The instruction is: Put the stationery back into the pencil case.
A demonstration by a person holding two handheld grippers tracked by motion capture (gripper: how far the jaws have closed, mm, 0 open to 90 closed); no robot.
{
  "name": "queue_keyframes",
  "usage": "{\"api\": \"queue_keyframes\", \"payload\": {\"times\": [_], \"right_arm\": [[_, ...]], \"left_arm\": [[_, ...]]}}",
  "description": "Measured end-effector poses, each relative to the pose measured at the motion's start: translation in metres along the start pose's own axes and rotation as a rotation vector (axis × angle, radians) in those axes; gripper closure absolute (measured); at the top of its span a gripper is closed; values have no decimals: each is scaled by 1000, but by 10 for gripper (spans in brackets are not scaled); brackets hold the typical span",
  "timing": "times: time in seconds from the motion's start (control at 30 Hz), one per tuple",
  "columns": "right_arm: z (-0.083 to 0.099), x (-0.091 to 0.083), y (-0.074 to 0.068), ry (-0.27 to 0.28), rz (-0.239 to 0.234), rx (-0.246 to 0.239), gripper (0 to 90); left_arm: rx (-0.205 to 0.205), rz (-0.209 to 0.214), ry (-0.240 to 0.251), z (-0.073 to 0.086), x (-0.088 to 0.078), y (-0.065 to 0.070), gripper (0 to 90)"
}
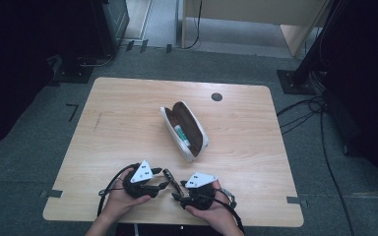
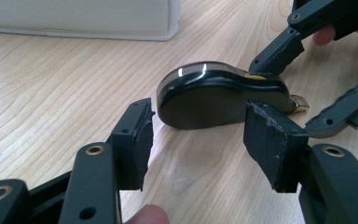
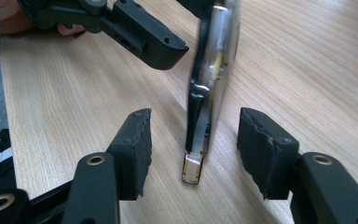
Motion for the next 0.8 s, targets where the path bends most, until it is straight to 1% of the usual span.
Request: {"api": "queue_keyframes", "payload": {"times": [0.2,0.4,0.53,0.63,0.8], "right_arm": [[0,0,0,2,1,2,456],[0,0,0,1,7,-1,462],[0,0,1,1,17,2,466],[-1,1,2,2,25,3,475],[-1,1,4,1,54,2,518]], "left_arm": [[-13,-4,-4,4,-6,-6,423],[-43,-22,4,8,-14,-15,414],[-49,-34,-1,12,-18,-20,408],[-62,-44,1,15,-23,-25,405],[-92,-81,4,24,-33,-37,404]]}}
Point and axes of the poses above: each handheld gripper's, and its own axes: x roughly forward along the jaws, z roughly out of its underside, y roughly to its right, the point moved 9 cm from there along x, roughly forward along the jaws, and after that the axes turned 5 degrees about -x, right-handed, at the moved point
